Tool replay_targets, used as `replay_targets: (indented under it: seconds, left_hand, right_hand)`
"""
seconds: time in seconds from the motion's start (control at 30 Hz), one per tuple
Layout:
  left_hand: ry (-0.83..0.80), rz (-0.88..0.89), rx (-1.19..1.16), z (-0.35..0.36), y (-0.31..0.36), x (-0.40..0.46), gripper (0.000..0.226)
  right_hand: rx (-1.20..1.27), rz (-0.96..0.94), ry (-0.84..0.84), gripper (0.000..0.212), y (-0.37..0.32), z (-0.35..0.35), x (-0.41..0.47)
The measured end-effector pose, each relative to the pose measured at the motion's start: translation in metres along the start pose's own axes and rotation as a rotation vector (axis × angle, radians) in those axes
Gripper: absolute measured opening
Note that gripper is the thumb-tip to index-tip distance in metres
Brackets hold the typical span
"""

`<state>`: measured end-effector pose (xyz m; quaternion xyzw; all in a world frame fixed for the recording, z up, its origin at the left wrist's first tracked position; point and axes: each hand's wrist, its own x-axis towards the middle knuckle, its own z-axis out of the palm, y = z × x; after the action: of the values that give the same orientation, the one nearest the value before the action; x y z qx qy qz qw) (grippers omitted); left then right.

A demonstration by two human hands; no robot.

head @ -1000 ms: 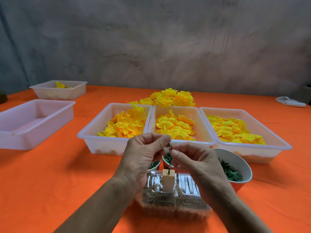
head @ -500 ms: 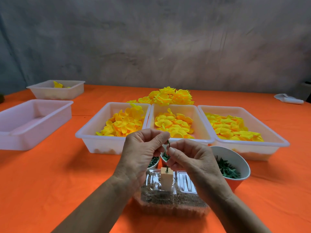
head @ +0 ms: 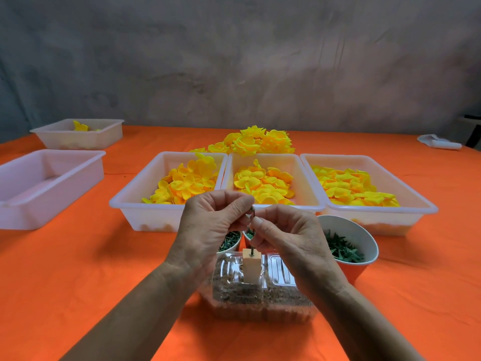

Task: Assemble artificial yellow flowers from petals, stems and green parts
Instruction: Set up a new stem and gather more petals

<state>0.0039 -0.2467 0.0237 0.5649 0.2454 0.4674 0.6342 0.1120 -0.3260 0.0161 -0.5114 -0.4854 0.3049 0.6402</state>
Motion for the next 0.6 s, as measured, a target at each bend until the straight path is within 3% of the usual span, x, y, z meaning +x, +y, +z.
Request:
replay_targets:
  seconds: [0.33, 0.6]
  left_hand:
    - [-0.046, 0.196, 0.227, -0.0023, 0.0052, -0.0032, 0.013]
    - [-0.068, 0.184, 0.206, -0.0020, 0.0082, -0.0012, 0.011]
  right_hand:
    - [-0.044, -0.018, -0.010, 0.013, 0.0006, -0.0005, -0.0003]
    - [-0.044, -0.017, -0.008, 0.016, 0.0002, 0.0011, 0.0002]
